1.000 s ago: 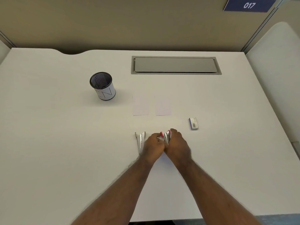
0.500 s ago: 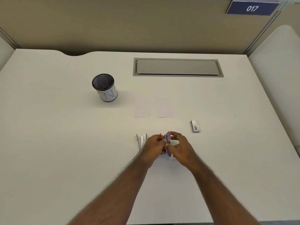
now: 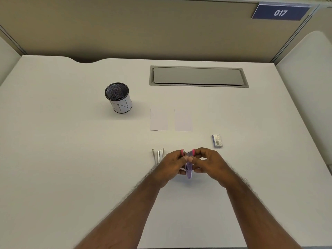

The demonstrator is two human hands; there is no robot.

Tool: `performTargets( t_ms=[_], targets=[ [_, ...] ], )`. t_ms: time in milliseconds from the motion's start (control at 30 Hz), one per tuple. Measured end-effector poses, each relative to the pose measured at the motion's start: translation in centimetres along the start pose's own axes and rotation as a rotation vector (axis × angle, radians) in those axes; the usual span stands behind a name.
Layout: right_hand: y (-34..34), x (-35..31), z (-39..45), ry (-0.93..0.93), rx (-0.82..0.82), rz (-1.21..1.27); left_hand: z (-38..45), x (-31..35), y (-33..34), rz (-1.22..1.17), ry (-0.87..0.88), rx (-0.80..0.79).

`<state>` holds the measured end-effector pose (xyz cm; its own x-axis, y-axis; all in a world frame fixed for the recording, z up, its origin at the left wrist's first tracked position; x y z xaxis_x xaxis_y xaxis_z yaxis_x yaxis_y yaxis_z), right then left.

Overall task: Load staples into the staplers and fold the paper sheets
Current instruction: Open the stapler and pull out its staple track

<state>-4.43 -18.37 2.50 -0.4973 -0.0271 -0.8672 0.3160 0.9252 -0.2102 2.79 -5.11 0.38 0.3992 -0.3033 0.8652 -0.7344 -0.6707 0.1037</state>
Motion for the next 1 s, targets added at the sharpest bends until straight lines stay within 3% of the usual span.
performTargets(
  t_ms=[567,733,1000],
  targets=[
    [-0.2,-1.9,-0.3,-0.035,0.010,-0.003,-0.4,0.5,0.6,-0.214,0.051,0.088],
    [-0.2,-2.0,-0.3,-0.057,0.091,-0.008,-0.1,0.6,0.6,-0.253,0.063,0.098],
    [-0.7,-2.5,-1.3,-0.158,0.345,0.037,0.7,1.2,-0.8,-0.572,0.065,0.189]
  ],
)
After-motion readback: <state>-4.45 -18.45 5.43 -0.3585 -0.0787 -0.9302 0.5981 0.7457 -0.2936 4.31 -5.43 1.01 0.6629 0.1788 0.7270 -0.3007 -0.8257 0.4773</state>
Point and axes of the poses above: each hand's wrist, its own z-axis towards the middle knuckle, its own y-axis out of the palm, x = y × z, the point moved 4 cm from there along z, towards the middle knuckle, and after that the axes turned 3 degrees about x, right-handed, at the moved point
